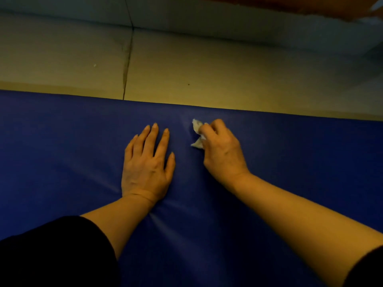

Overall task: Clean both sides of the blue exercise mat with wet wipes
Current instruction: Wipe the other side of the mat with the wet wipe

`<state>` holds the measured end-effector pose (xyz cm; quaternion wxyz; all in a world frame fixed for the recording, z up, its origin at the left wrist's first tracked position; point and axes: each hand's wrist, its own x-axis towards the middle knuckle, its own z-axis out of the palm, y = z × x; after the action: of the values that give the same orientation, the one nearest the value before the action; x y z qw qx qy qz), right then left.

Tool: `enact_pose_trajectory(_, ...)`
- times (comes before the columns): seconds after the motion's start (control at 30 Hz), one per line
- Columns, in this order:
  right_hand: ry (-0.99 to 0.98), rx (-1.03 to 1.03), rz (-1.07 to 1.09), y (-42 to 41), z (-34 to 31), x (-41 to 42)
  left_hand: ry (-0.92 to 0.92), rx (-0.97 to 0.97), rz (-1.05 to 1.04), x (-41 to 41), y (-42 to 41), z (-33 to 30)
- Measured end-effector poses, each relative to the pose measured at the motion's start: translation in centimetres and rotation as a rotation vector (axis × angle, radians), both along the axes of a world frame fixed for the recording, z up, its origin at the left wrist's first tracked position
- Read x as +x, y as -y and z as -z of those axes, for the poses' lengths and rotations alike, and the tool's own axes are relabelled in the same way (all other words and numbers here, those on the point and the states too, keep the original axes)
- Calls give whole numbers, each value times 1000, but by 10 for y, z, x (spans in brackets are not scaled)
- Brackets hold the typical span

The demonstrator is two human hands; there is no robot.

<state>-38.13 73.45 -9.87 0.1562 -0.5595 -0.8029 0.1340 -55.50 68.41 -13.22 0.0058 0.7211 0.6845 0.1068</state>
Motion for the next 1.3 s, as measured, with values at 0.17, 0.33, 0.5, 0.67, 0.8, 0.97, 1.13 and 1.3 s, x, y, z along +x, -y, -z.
enact_pose_trajectory(0.17,-4,13,323,-6,-5,51,-3,4,4,1,0,1)
enact_pose_trajectory(0.33,-78,61,91,30,6,-16,7,-24,15,2,0,0)
enact_pose_trajectory(0.5,5,-24,22,31,-1,12,21,-60,49,2,4,-1)
enact_pose_trajectory(0.67,64,82,353,32,2,45,5,-159,27,2,4,-4)
enact_pose_trajectory(0.8,-34,60,59,78,6,-5,11,-290,-9,15,12,-13)
enact_pose_trajectory(0.97,-18,72,68,85,4,35,38,-286,149,29,66,-16)
enact_pose_trajectory(1.13,-50,99,413,91,5,43,24,-173,209,34,111,3)
enact_pose_trajectory(1.3,-45,-12,-40,144,7,-3,31,-125,226,33,113,0)
